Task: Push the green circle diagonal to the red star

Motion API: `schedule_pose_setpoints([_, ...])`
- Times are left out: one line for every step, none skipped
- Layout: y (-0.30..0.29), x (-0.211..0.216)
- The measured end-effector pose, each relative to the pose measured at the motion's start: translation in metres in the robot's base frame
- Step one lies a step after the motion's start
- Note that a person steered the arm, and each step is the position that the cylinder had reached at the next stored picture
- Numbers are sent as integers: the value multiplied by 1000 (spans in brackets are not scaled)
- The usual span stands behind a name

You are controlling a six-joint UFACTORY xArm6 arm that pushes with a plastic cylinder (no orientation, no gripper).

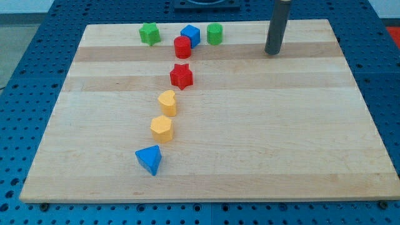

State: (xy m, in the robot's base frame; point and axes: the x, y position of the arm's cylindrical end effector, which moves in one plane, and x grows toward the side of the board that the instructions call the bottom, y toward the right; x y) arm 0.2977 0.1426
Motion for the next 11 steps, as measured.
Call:
schedule_pose_setpoints([0, 0])
schedule_pose_setpoints([-1, 0])
schedule_pose_setpoints([-1, 0])
schedule_pose_setpoints([24, -2])
schedule_pose_setpoints([100, -22])
schedule_pose_setpoints([128, -59])
schedule_pose_setpoints([128, -62])
schedule_pose_setpoints([128, -64])
schedule_pose_setpoints([128, -70])
schedule_pose_setpoints([128, -70])
schedule_pose_setpoints([118, -106])
